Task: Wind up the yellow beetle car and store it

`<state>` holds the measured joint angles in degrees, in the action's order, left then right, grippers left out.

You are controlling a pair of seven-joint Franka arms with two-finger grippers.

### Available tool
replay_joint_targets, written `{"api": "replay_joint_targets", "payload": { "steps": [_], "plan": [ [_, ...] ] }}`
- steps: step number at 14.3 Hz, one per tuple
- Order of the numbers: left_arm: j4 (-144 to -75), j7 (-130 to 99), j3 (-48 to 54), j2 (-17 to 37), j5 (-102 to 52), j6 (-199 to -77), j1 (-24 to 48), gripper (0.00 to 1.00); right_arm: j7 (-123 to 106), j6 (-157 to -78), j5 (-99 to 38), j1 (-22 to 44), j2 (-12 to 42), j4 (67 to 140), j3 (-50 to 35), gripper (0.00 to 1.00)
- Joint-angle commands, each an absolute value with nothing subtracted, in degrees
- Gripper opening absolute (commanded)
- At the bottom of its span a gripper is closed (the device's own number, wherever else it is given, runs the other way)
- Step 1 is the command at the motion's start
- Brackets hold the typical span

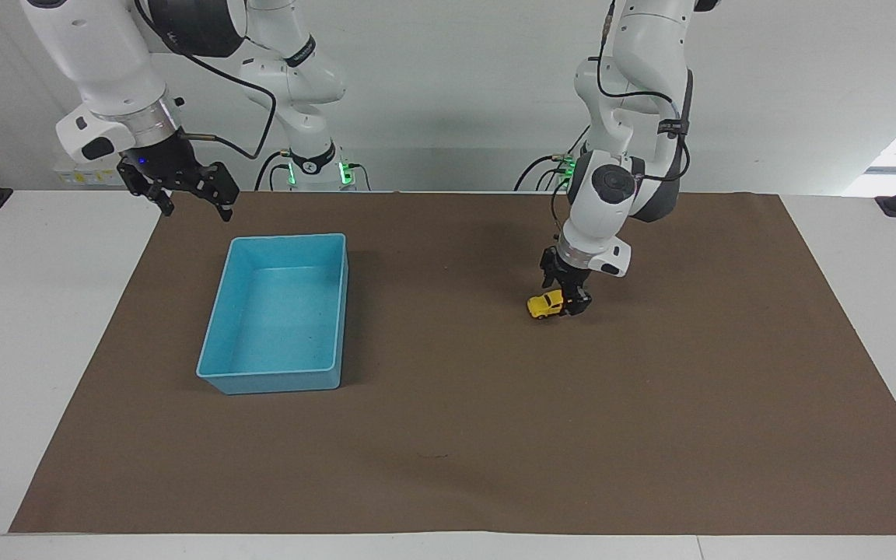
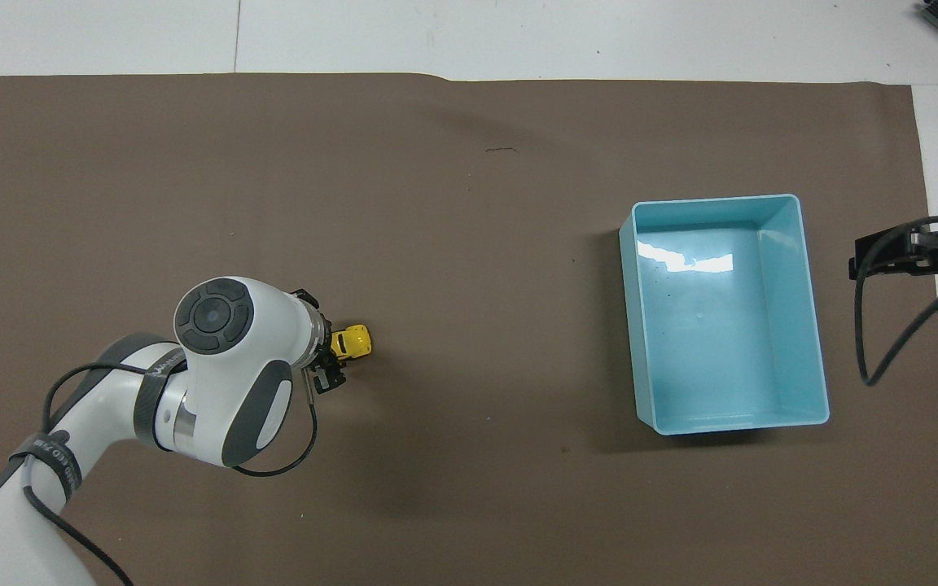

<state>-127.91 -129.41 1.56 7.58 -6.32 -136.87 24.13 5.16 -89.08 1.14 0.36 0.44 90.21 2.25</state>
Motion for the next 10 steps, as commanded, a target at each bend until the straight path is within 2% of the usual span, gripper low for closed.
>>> {"api": "replay_joint_targets", "payload": {
  "steps": [1, 7, 10],
  "plan": [
    [-129.81, -128.94, 0.44, 6.24, -6.94, -138.34, 25.58, 0.25, 4.04, -90.09, 0.88, -0.35, -0.62, 91.41, 1.67, 1.00],
    [-130.86, -125.61, 0.18, 5.89, -6.94, -137.81, 24.61, 0.23, 4.04, -90.09, 0.88, -0.35, -0.62, 91.41, 1.67, 1.00],
    [-132.18, -120.08, 0.09, 5.45, -6.94, -137.81, 20.67, 0.24, 4.13, -90.09, 0.88, -0.35, -0.62, 91.41, 1.67, 1.00]
  ]
}}
